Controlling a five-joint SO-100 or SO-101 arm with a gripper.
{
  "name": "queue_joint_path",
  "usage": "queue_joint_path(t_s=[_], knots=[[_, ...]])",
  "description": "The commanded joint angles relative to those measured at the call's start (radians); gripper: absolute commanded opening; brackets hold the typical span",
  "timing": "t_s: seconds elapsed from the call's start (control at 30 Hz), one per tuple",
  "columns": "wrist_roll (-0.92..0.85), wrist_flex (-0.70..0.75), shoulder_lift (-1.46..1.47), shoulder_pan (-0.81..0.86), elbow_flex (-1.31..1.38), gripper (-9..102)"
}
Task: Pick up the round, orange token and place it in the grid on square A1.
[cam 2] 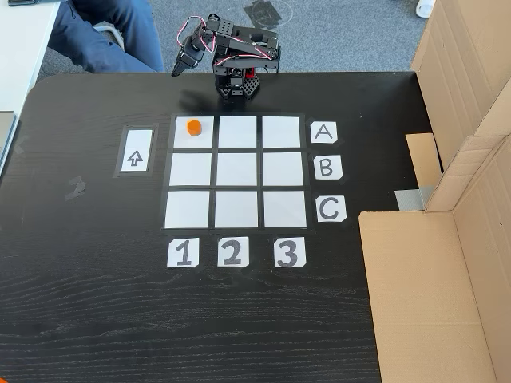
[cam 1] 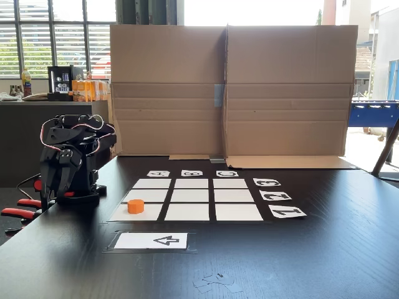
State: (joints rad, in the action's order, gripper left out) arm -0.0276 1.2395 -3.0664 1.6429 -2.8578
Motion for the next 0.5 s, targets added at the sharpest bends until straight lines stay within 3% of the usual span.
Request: queue_joint_path(t_s=[0.0, 0.47], knots=[[-0.002, -0.026, -0.015, -0.011, -0.011, 7], [-0.003, -0.08, -0.1, -0.029, -0.117, 4]])
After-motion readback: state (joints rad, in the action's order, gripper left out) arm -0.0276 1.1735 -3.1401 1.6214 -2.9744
